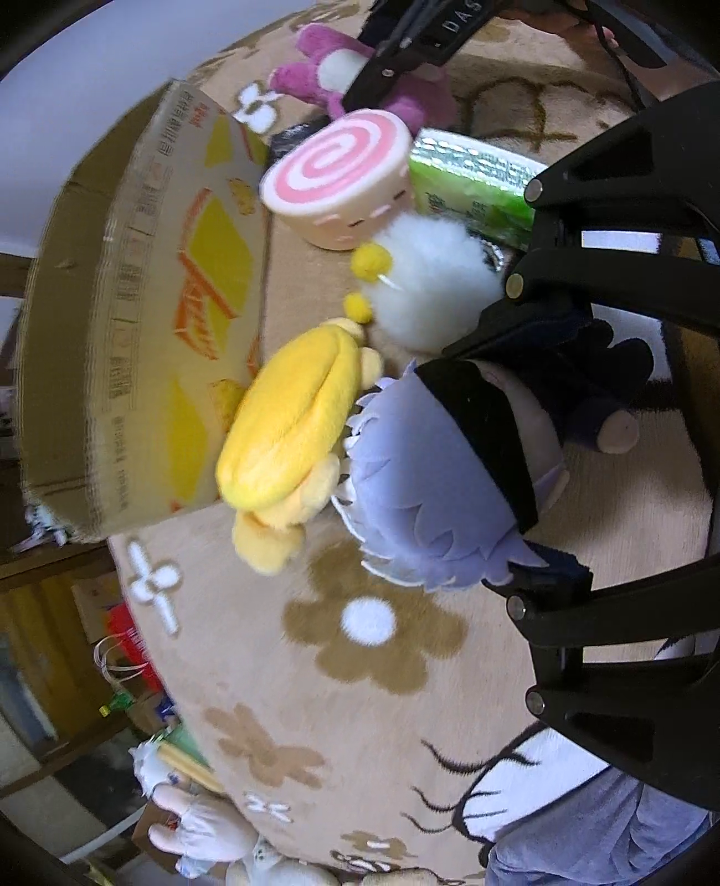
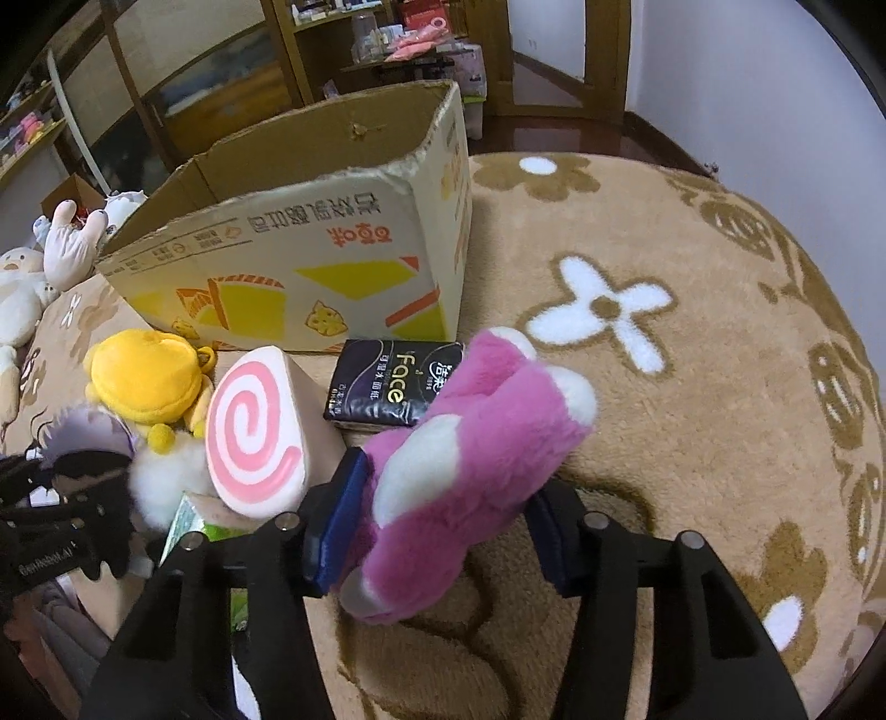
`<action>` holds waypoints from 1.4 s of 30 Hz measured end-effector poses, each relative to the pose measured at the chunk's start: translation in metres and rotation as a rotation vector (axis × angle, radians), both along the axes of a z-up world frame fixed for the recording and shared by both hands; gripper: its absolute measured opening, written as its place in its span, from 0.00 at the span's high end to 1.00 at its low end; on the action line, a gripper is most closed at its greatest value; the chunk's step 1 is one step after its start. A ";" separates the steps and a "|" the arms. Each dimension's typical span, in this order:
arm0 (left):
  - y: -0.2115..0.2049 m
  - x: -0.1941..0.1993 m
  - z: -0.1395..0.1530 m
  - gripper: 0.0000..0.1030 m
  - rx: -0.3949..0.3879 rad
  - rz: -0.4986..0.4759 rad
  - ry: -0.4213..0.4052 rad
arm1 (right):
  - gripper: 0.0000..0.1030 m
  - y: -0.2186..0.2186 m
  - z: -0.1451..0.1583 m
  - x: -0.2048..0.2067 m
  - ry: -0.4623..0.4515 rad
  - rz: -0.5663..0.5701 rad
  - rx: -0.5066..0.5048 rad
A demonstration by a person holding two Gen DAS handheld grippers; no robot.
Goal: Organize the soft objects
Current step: 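Lift the doll with the left tool while the right tool carries the pink bunny over the box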
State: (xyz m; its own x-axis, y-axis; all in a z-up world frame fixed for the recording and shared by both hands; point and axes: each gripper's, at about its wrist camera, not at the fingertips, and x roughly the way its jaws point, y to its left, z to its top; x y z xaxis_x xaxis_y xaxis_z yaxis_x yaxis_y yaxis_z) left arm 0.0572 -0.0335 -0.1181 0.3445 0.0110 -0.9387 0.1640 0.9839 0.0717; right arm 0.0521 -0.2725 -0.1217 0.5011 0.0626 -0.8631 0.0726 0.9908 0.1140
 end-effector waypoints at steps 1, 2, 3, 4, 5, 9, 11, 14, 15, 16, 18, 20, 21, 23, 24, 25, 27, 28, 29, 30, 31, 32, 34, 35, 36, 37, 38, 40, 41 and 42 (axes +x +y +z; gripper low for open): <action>-0.001 -0.002 0.004 0.45 0.006 0.002 -0.018 | 0.46 0.002 0.002 -0.002 -0.008 0.006 -0.010; -0.001 -0.004 0.007 0.45 0.010 0.005 -0.029 | 0.49 0.003 0.005 -0.004 -0.016 0.011 -0.022; -0.004 -0.010 0.010 0.45 0.013 0.007 -0.044 | 0.52 0.004 0.006 -0.005 -0.023 0.013 -0.027; -0.005 -0.012 0.014 0.45 0.011 0.007 -0.059 | 0.52 0.004 0.008 -0.006 -0.031 0.011 -0.034; -0.004 -0.013 0.018 0.45 0.009 0.008 -0.069 | 0.52 0.004 0.010 -0.008 -0.036 0.010 -0.039; -0.001 -0.016 0.029 0.45 0.013 0.016 -0.105 | 0.53 0.005 0.013 -0.010 -0.048 0.011 -0.045; 0.000 -0.017 0.033 0.45 0.011 0.021 -0.124 | 0.53 0.004 0.016 -0.011 -0.057 0.006 -0.042; 0.001 -0.020 0.041 0.45 0.002 0.026 -0.162 | 0.53 0.002 0.021 -0.013 -0.077 -0.005 -0.042; 0.003 -0.020 0.044 0.45 0.001 0.026 -0.176 | 0.53 0.001 0.024 -0.015 -0.088 -0.008 -0.043; 0.002 -0.022 0.047 0.45 0.001 0.027 -0.193 | 0.53 0.001 0.026 -0.016 -0.096 -0.009 -0.043; 0.003 -0.025 0.053 0.45 -0.007 0.028 -0.227 | 0.53 0.001 0.030 -0.017 -0.116 -0.011 -0.048; 0.009 -0.024 0.058 0.45 -0.015 0.033 -0.267 | 0.53 0.001 0.035 -0.019 -0.142 -0.015 -0.054; 0.011 -0.024 0.060 0.45 -0.017 0.036 -0.289 | 0.53 0.001 0.037 -0.019 -0.153 -0.017 -0.054; 0.013 -0.027 0.068 0.45 -0.024 0.041 -0.345 | 0.53 0.001 0.044 -0.021 -0.186 -0.018 -0.056; 0.014 -0.030 0.074 0.45 -0.028 0.043 -0.379 | 0.53 0.001 0.047 -0.022 -0.200 -0.019 -0.054; 0.016 -0.029 0.077 0.45 -0.033 0.044 -0.408 | 0.53 0.000 0.051 -0.024 -0.220 -0.023 -0.053; 0.015 -0.034 0.085 0.45 -0.038 0.034 -0.470 | 0.53 -0.001 0.059 -0.026 -0.256 -0.030 -0.049; 0.014 -0.036 0.088 0.45 -0.041 0.027 -0.494 | 0.53 -0.001 0.063 -0.027 -0.272 -0.033 -0.045; 0.012 -0.037 0.092 0.45 -0.044 0.017 -0.513 | 0.53 -0.003 0.067 -0.029 -0.292 -0.038 -0.040; 0.011 -0.038 0.095 0.45 -0.045 0.008 -0.527 | 0.53 -0.004 0.071 -0.029 -0.305 -0.041 -0.036; 0.009 -0.039 0.097 0.45 -0.043 -0.004 -0.543 | 0.53 -0.005 0.074 -0.029 -0.317 -0.042 -0.032; 0.007 -0.041 0.099 0.45 -0.038 -0.011 -0.563 | 0.53 -0.005 0.076 -0.030 -0.328 -0.043 -0.030; 0.004 -0.043 0.104 0.45 -0.037 -0.020 -0.592 | 0.53 -0.007 0.083 -0.030 -0.355 -0.044 -0.027; 0.004 -0.043 0.107 0.45 -0.042 -0.024 -0.607 | 0.53 -0.007 0.086 -0.030 -0.370 -0.044 -0.024; 0.005 -0.043 0.110 0.45 -0.044 -0.024 -0.621 | 0.53 -0.007 0.089 -0.031 -0.383 -0.043 -0.021; 0.005 -0.043 0.113 0.45 -0.047 -0.025 -0.637 | 0.53 -0.007 0.094 -0.031 -0.400 -0.041 -0.018; 0.003 -0.043 0.116 0.45 -0.049 -0.028 -0.652 | 0.53 -0.007 0.099 -0.030 -0.419 -0.039 -0.015; 0.001 -0.042 0.122 0.45 -0.054 -0.035 -0.682 | 0.53 -0.006 0.107 -0.030 -0.449 -0.033 -0.013; 0.000 -0.041 0.125 0.45 -0.056 -0.041 -0.695 | 0.53 -0.006 0.111 -0.029 -0.462 -0.030 -0.012; -0.002 -0.040 0.128 0.45 -0.057 -0.048 -0.707 | 0.53 -0.005 0.116 -0.028 -0.479 -0.026 -0.012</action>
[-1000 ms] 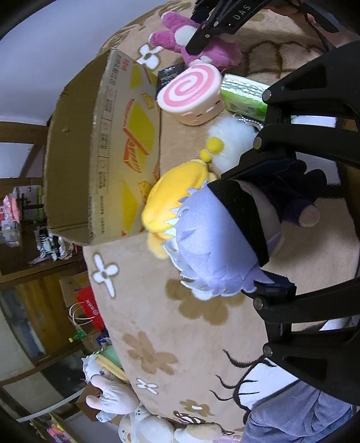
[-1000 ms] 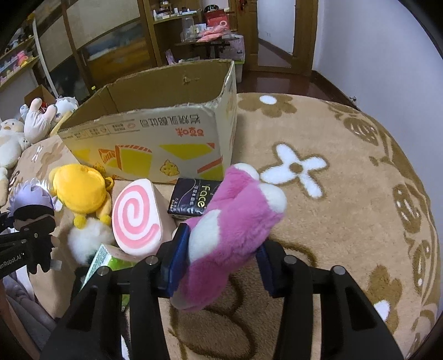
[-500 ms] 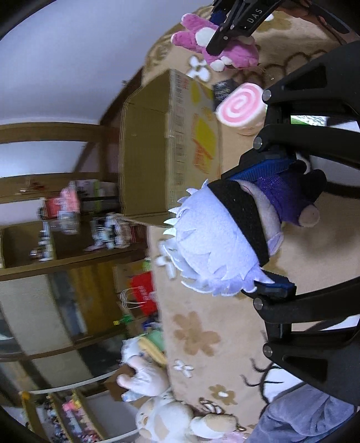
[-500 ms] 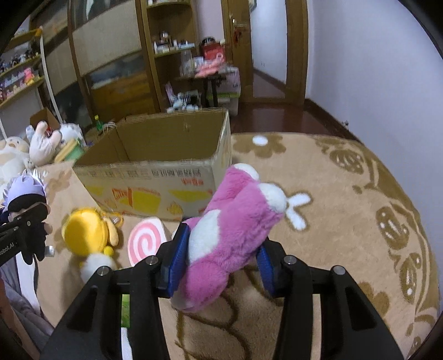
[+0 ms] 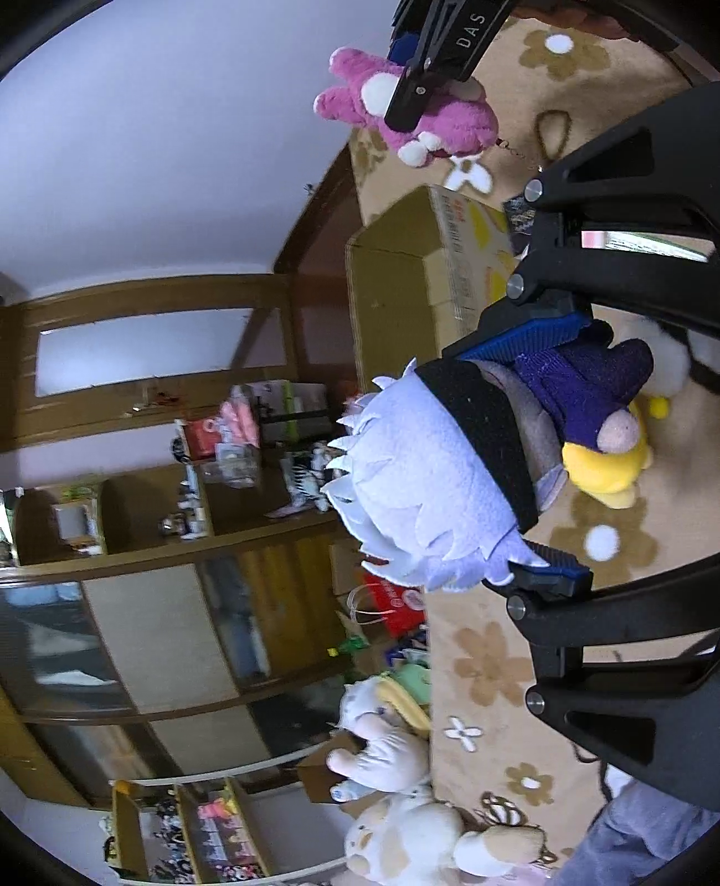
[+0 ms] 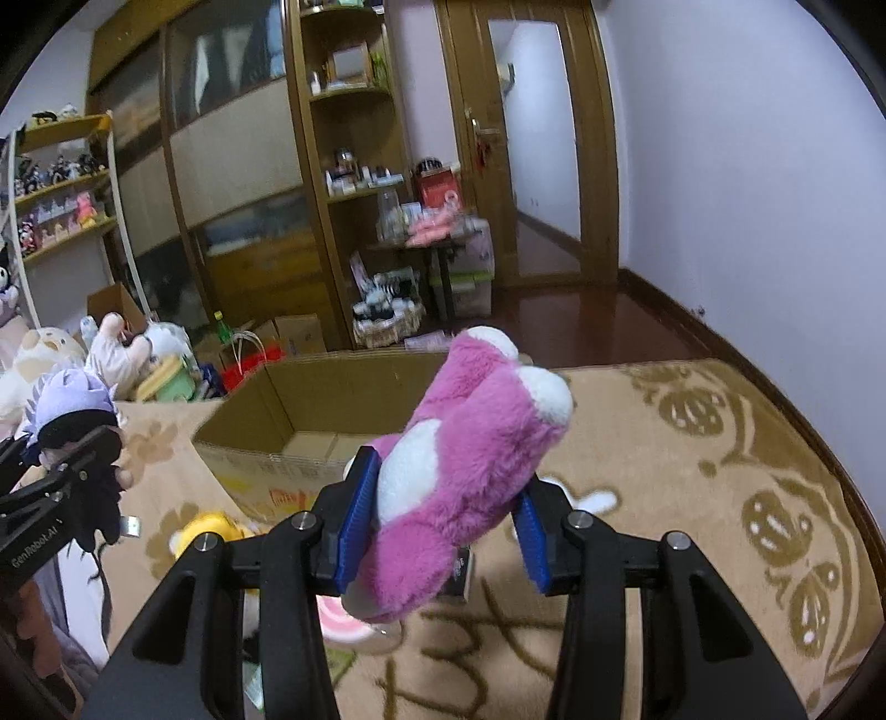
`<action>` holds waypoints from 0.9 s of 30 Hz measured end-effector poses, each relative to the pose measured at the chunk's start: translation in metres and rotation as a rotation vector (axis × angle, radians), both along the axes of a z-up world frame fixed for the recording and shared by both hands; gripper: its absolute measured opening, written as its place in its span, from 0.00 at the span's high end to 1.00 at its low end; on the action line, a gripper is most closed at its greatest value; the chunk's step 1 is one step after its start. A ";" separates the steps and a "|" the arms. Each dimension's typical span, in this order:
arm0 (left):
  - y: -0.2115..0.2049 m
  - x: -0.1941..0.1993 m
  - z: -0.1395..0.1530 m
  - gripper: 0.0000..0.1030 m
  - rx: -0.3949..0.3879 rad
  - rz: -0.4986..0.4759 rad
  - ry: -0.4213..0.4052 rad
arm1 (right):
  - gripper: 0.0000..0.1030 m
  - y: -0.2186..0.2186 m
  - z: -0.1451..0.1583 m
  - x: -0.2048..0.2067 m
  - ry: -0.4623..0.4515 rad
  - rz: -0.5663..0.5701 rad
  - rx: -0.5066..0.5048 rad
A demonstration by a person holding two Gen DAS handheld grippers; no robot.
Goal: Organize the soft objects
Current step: 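Lift the doll with the left tool while the right tool carries the pink bunny over the box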
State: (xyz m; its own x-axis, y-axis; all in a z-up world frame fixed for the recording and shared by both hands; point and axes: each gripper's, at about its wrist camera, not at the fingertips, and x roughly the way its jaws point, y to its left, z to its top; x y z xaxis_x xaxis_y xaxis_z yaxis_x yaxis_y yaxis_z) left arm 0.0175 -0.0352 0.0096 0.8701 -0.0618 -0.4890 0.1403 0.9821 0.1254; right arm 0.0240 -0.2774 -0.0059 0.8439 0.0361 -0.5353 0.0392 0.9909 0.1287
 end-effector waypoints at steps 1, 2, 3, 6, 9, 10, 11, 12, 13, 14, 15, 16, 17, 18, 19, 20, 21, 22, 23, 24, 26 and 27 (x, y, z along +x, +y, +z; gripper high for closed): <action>-0.002 0.001 0.003 0.45 0.001 -0.006 -0.011 | 0.53 0.001 0.003 0.001 -0.011 0.004 -0.001; -0.004 0.003 0.006 0.45 0.003 -0.013 -0.020 | 0.53 0.002 0.008 0.004 -0.023 0.010 -0.006; -0.007 0.005 0.009 0.45 0.005 -0.024 -0.034 | 0.53 0.003 0.011 0.005 -0.033 0.012 -0.010; -0.013 0.011 0.017 0.45 0.017 -0.047 -0.069 | 0.53 0.005 0.023 0.013 -0.064 0.024 -0.013; -0.021 0.021 0.025 0.45 0.034 -0.068 -0.108 | 0.53 0.008 0.032 0.022 -0.089 0.038 -0.028; -0.023 0.025 0.027 0.45 0.037 -0.071 -0.119 | 0.53 0.009 0.035 0.025 -0.096 0.041 -0.033; -0.025 0.030 0.029 0.45 0.038 -0.073 -0.127 | 0.53 0.010 0.038 0.029 -0.102 0.047 -0.036; -0.026 0.035 0.032 0.45 0.035 -0.074 -0.133 | 0.53 0.010 0.038 0.032 -0.107 0.050 -0.036; -0.027 0.040 0.033 0.45 0.032 -0.075 -0.136 | 0.53 0.011 0.040 0.036 -0.113 0.054 -0.037; -0.028 0.044 0.035 0.45 0.028 -0.074 -0.137 | 0.53 0.013 0.041 0.040 -0.117 0.061 -0.042; -0.028 0.050 0.036 0.45 0.024 -0.072 -0.139 | 0.53 0.014 0.042 0.043 -0.121 0.063 -0.048; -0.029 0.055 0.036 0.45 0.020 -0.073 -0.137 | 0.53 0.015 0.043 0.047 -0.125 0.065 -0.054; -0.030 0.059 0.036 0.45 0.017 -0.074 -0.135 | 0.53 0.016 0.043 0.051 -0.128 0.069 -0.058; -0.031 0.065 0.036 0.45 0.018 -0.072 -0.133 | 0.53 0.017 0.043 0.056 -0.131 0.071 -0.061; -0.032 0.071 0.035 0.45 0.020 -0.070 -0.130 | 0.53 0.017 0.043 0.061 -0.135 0.072 -0.062; -0.033 0.075 0.033 0.45 0.020 -0.069 -0.125 | 0.53 0.017 0.043 0.065 -0.136 0.074 -0.061; -0.035 0.081 0.031 0.45 0.022 -0.069 -0.116 | 0.52 0.018 0.042 0.069 -0.136 0.076 -0.060; -0.036 0.086 0.028 0.45 0.028 -0.068 -0.105 | 0.52 0.018 0.041 0.073 -0.137 0.076 -0.058; -0.037 0.091 0.024 0.45 0.031 -0.066 -0.094 | 0.52 0.017 0.039 0.077 -0.136 0.076 -0.054; -0.037 0.095 0.021 0.45 0.030 -0.065 -0.085 | 0.52 0.017 0.036 0.081 -0.133 0.075 -0.049; -0.039 0.101 0.015 0.45 0.022 -0.060 -0.070 | 0.52 0.016 0.030 0.089 -0.125 0.073 -0.039; -0.038 0.105 0.011 0.45 0.017 -0.060 -0.059 | 0.52 0.016 0.027 0.092 -0.120 0.072 -0.034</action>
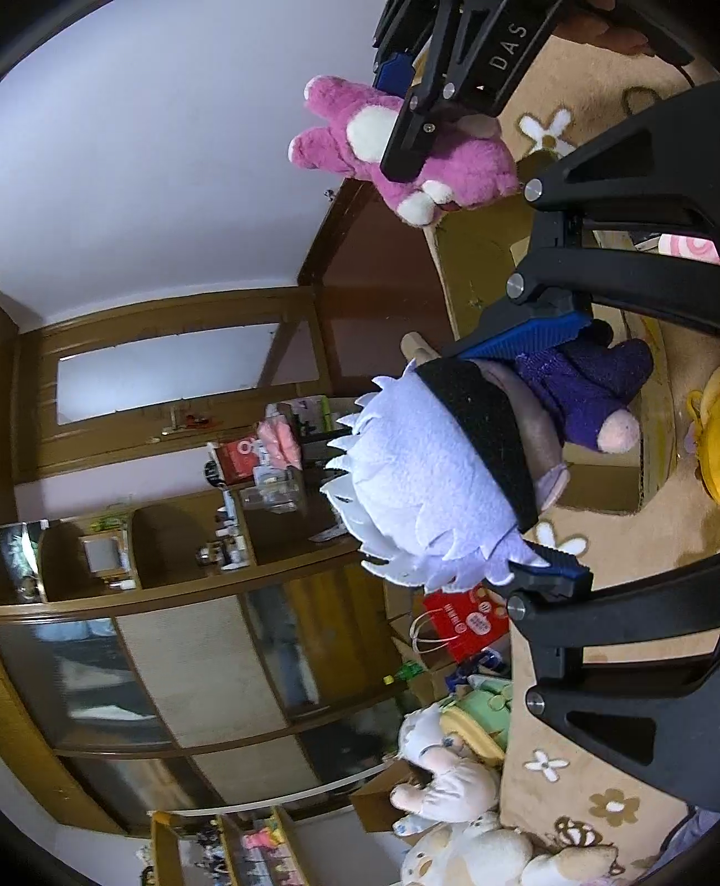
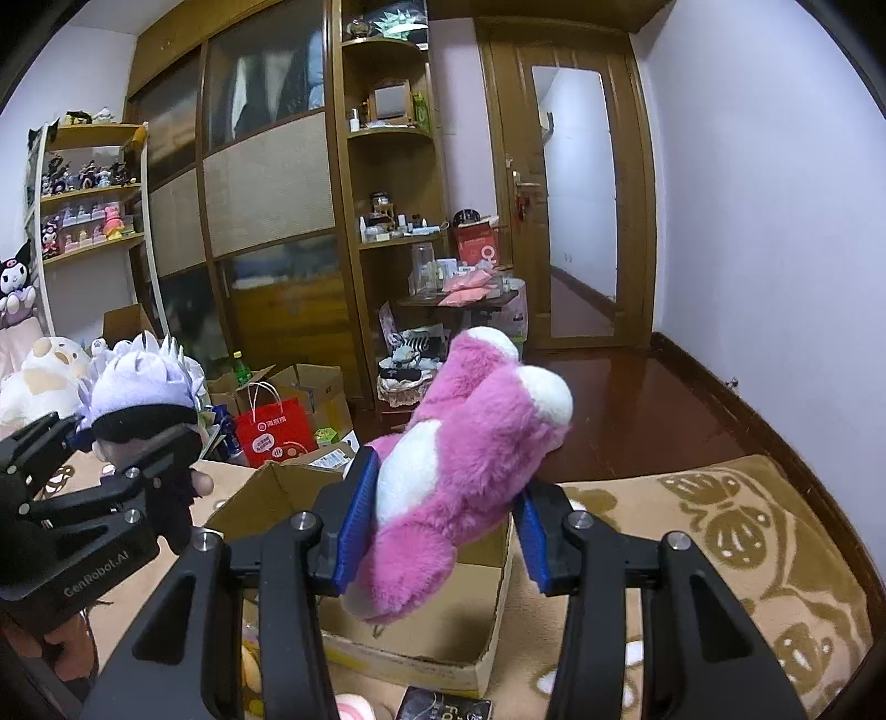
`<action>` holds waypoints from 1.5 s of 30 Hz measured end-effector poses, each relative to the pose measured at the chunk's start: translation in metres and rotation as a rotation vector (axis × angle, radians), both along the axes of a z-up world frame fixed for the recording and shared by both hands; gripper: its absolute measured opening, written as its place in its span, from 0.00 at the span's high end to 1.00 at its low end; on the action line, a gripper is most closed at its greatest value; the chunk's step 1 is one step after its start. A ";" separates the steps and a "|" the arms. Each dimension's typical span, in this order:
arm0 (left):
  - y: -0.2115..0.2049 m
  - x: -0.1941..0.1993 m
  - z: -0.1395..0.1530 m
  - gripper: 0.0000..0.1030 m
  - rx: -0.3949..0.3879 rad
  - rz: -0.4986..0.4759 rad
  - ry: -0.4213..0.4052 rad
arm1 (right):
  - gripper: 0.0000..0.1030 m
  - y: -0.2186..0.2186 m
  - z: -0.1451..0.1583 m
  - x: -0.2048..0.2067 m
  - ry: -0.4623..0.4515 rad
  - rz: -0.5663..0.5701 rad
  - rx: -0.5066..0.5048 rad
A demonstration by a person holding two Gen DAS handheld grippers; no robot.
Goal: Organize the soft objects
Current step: 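Lift the doll with the left tool while the right tool carries the pink bunny over the box, then open both tools to drop the doll and bunny into the box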
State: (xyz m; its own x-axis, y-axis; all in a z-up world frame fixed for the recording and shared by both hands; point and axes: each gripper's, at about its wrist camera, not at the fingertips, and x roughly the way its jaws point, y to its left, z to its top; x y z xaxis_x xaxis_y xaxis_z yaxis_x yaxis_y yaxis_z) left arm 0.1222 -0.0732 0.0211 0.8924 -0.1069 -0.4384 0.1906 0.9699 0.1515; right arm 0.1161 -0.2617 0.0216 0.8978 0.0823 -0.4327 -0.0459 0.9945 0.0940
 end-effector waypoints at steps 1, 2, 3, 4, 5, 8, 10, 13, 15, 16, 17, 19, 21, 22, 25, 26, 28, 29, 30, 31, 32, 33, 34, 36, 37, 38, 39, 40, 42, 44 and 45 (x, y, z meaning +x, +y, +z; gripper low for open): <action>0.000 0.004 -0.004 0.45 -0.005 -0.001 0.012 | 0.52 -0.001 -0.004 0.003 0.006 -0.001 0.003; 0.000 0.008 -0.007 0.45 -0.009 -0.002 0.022 | 0.52 -0.001 -0.007 0.005 0.011 -0.001 0.005; -0.001 0.012 -0.011 0.45 -0.009 -0.001 0.030 | 0.52 -0.001 -0.011 0.008 0.015 -0.001 0.006; -0.001 0.014 -0.015 0.44 -0.007 0.000 0.037 | 0.52 -0.002 -0.014 0.010 0.019 -0.001 0.005; -0.001 0.017 -0.019 0.44 -0.005 0.000 0.045 | 0.52 -0.001 -0.018 0.013 0.025 -0.004 0.000; -0.001 0.028 -0.033 0.44 -0.002 0.001 0.085 | 0.52 -0.001 -0.029 0.020 0.047 -0.002 -0.010; -0.002 0.033 -0.042 0.44 0.001 0.003 0.112 | 0.52 -0.001 -0.037 0.025 0.067 0.003 -0.002; -0.003 0.039 -0.054 0.44 0.015 0.007 0.148 | 0.51 -0.001 -0.048 0.030 0.093 0.007 -0.004; -0.003 0.042 -0.059 0.44 0.012 0.009 0.169 | 0.51 -0.001 -0.053 0.032 0.108 0.012 -0.001; -0.002 0.044 -0.061 0.44 0.007 0.010 0.180 | 0.51 -0.002 -0.056 0.032 0.114 0.012 0.001; -0.001 0.045 -0.063 0.43 0.001 0.009 0.192 | 0.51 -0.003 -0.058 0.032 0.118 0.012 0.003; 0.001 0.045 -0.064 0.42 -0.006 0.008 0.205 | 0.51 -0.003 -0.060 0.033 0.128 0.014 0.005; 0.002 0.044 -0.066 0.42 -0.009 0.008 0.211 | 0.50 -0.003 -0.062 0.034 0.138 0.015 0.006; 0.002 0.044 -0.066 0.42 -0.010 0.009 0.211 | 0.50 -0.003 -0.063 0.035 0.143 0.017 0.011; 0.001 0.042 -0.066 0.40 0.004 0.012 0.209 | 0.50 -0.004 -0.065 0.035 0.162 0.018 0.027; 0.000 0.041 -0.066 0.37 0.014 0.015 0.203 | 0.49 -0.004 -0.066 0.035 0.169 0.019 0.028; 0.000 0.040 -0.064 0.31 0.019 0.020 0.190 | 0.49 -0.003 -0.068 0.034 0.180 0.027 0.024; -0.001 0.039 -0.064 0.28 0.016 0.019 0.189 | 0.49 -0.003 -0.069 0.034 0.184 0.031 0.022; -0.001 0.038 -0.063 0.24 0.012 0.019 0.191 | 0.49 -0.002 -0.070 0.033 0.185 0.033 0.020; -0.001 0.038 -0.062 0.23 0.008 0.020 0.194 | 0.49 -0.001 -0.070 0.032 0.186 0.035 0.020; -0.001 0.038 -0.061 0.22 0.007 0.023 0.195 | 0.45 -0.001 -0.069 0.031 0.187 0.037 0.023; 0.000 0.037 -0.061 0.21 0.006 0.027 0.196 | 0.39 -0.002 -0.068 0.030 0.186 0.037 0.025; 0.001 0.036 -0.060 0.20 0.006 0.030 0.197 | 0.37 -0.002 -0.068 0.028 0.180 0.035 0.029; 0.003 0.034 -0.059 0.17 0.012 0.041 0.199 | 0.34 -0.003 -0.065 0.024 0.171 0.030 0.032; 0.003 0.032 -0.058 0.15 0.015 0.048 0.200 | 0.32 -0.004 -0.064 0.023 0.170 0.031 0.034; 0.004 0.031 -0.058 0.09 0.021 0.054 0.205 | 0.29 -0.004 -0.063 0.021 0.169 0.030 0.039; 0.006 0.030 -0.057 0.07 0.024 0.059 0.207 | 0.22 -0.003 -0.062 0.020 0.167 0.028 0.041; 0.008 0.028 -0.056 0.07 0.023 0.063 0.206 | 0.19 -0.004 -0.061 0.017 0.163 0.023 0.046; 0.011 0.025 -0.053 0.07 0.019 0.072 0.208 | 0.11 -0.004 -0.058 0.012 0.152 0.015 0.053; 0.015 0.022 -0.050 0.07 0.017 0.081 0.214 | 0.07 -0.005 -0.055 0.007 0.148 0.013 0.059; 0.017 0.019 -0.048 0.07 0.011 0.082 0.219 | 0.03 -0.005 -0.054 0.005 0.149 0.011 0.062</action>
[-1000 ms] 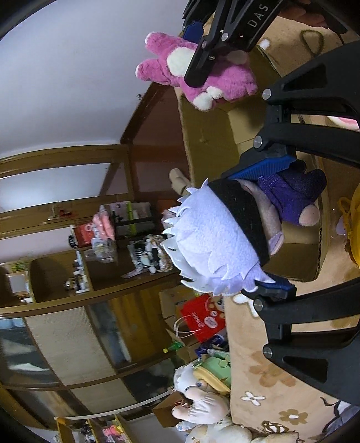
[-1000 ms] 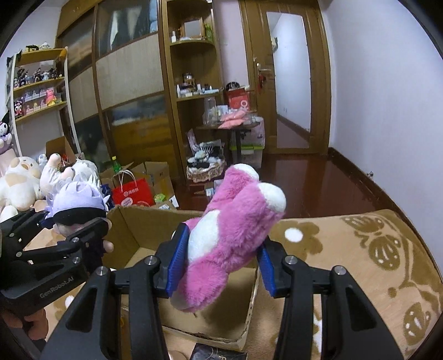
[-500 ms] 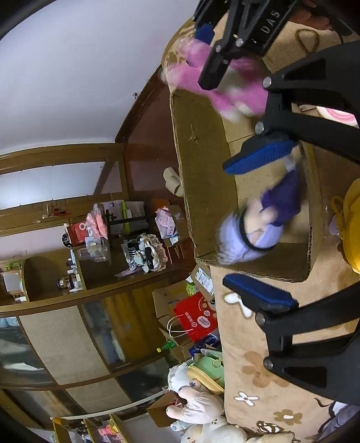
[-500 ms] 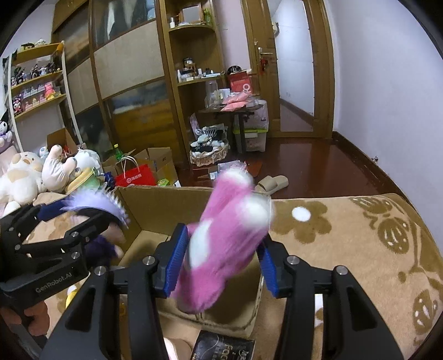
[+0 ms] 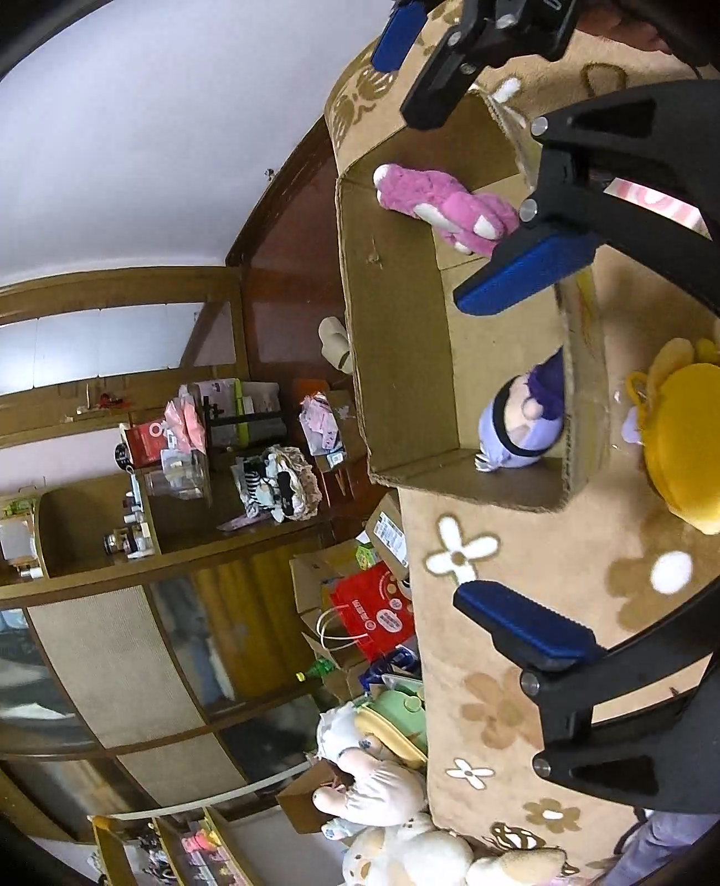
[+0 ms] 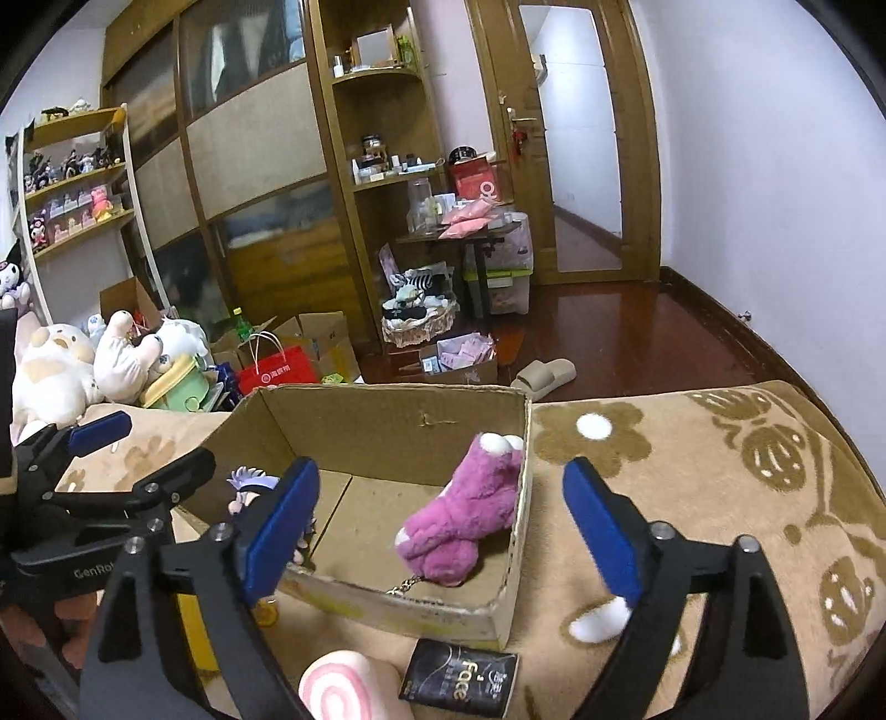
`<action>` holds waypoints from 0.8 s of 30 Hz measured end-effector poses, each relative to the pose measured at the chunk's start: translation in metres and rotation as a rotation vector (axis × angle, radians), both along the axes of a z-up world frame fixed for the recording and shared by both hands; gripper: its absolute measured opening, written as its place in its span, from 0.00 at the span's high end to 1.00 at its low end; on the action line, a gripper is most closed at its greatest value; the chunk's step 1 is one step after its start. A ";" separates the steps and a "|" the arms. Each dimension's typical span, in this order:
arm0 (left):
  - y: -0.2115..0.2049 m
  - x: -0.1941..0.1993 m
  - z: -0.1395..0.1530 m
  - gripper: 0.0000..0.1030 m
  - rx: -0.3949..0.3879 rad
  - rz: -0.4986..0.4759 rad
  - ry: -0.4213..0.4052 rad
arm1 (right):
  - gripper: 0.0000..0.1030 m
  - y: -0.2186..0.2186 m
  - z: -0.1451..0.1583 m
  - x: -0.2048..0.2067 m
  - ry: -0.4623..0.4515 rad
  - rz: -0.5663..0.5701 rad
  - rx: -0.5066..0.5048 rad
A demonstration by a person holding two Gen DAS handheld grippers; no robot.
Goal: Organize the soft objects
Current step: 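Open both tools to drop the doll and bunny into the box, then grasp the white pom-pom plush with the left tool while the right tool grasps the green tissue pack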
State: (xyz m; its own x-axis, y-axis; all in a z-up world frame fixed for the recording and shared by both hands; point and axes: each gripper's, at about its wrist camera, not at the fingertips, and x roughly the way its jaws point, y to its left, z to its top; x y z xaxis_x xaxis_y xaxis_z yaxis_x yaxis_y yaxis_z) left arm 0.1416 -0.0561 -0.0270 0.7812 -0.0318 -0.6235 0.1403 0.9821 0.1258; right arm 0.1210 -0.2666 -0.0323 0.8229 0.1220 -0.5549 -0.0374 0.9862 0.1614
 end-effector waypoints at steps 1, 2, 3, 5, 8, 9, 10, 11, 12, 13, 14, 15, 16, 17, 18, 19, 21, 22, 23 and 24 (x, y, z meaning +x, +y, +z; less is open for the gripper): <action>0.003 -0.003 0.002 0.07 -0.011 0.001 0.010 | 0.00 -0.002 0.001 -0.003 0.000 -0.003 0.002; 0.005 -0.005 0.003 0.07 -0.020 0.002 0.019 | 0.00 -0.002 0.003 -0.007 -0.003 -0.005 0.003; 0.009 -0.008 0.004 0.07 -0.030 0.005 0.031 | 0.00 -0.001 0.005 -0.010 -0.005 -0.005 0.002; 0.015 -0.014 0.004 0.07 -0.038 0.015 0.050 | 0.00 0.001 0.009 -0.017 -0.009 -0.005 -0.008; 0.021 -0.021 0.005 0.07 -0.027 0.025 0.084 | 0.00 0.006 0.014 -0.029 -0.014 -0.005 -0.030; 0.023 -0.023 0.005 0.07 -0.021 0.024 0.105 | 0.00 0.007 0.015 -0.032 -0.015 -0.005 -0.033; 0.025 -0.025 0.006 0.07 -0.016 0.026 0.125 | 0.00 0.008 0.016 -0.036 -0.015 -0.005 -0.035; 0.027 -0.028 0.006 0.07 -0.012 0.028 0.139 | 0.00 0.010 0.017 -0.040 -0.015 -0.005 -0.036; 0.029 -0.030 0.007 0.07 -0.010 0.030 0.147 | 0.00 0.010 0.018 -0.043 -0.014 -0.004 -0.035; 0.031 -0.033 0.008 0.07 -0.009 0.035 0.155 | 0.00 0.011 0.018 -0.047 -0.012 -0.003 -0.036; 0.032 -0.035 0.009 0.07 -0.008 0.040 0.159 | 0.00 0.012 0.018 -0.050 -0.010 -0.001 -0.039; 0.035 -0.039 0.010 0.07 -0.011 0.046 0.164 | 0.00 0.014 0.018 -0.054 -0.007 0.001 -0.042; 0.037 -0.041 0.009 0.07 -0.013 0.049 0.170 | 0.00 0.015 0.018 -0.057 -0.004 0.004 -0.044; 0.039 -0.044 0.009 0.07 -0.017 0.052 0.179 | 0.00 0.016 0.018 -0.061 0.000 0.008 -0.047; 0.040 -0.047 0.009 0.07 -0.018 0.053 0.185 | 0.00 0.018 0.018 -0.064 0.004 0.011 -0.054; 0.041 -0.049 0.009 0.07 -0.014 0.056 0.195 | 0.00 0.020 0.017 -0.067 0.007 0.013 -0.062; 0.042 -0.055 0.007 0.07 -0.001 0.060 0.207 | 0.00 0.023 0.016 -0.073 0.020 0.017 -0.073; 0.042 -0.057 0.006 0.07 0.003 0.061 0.212 | 0.00 0.023 0.015 -0.076 0.027 0.015 -0.073; 0.042 -0.060 0.005 0.07 0.005 0.062 0.222 | 0.00 0.023 0.013 -0.080 0.036 0.014 -0.065; 0.042 -0.062 0.004 0.07 0.006 0.062 0.231 | 0.00 0.024 0.012 -0.082 0.041 0.016 -0.059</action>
State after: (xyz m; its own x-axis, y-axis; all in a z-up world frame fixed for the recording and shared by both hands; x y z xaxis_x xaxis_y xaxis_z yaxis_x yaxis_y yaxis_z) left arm 0.0794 -0.0136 -0.0228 0.6184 0.0159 -0.7857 0.1057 0.9890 0.1032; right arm 0.0389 -0.2427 -0.0202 0.7974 0.1009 -0.5949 -0.0478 0.9934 0.1045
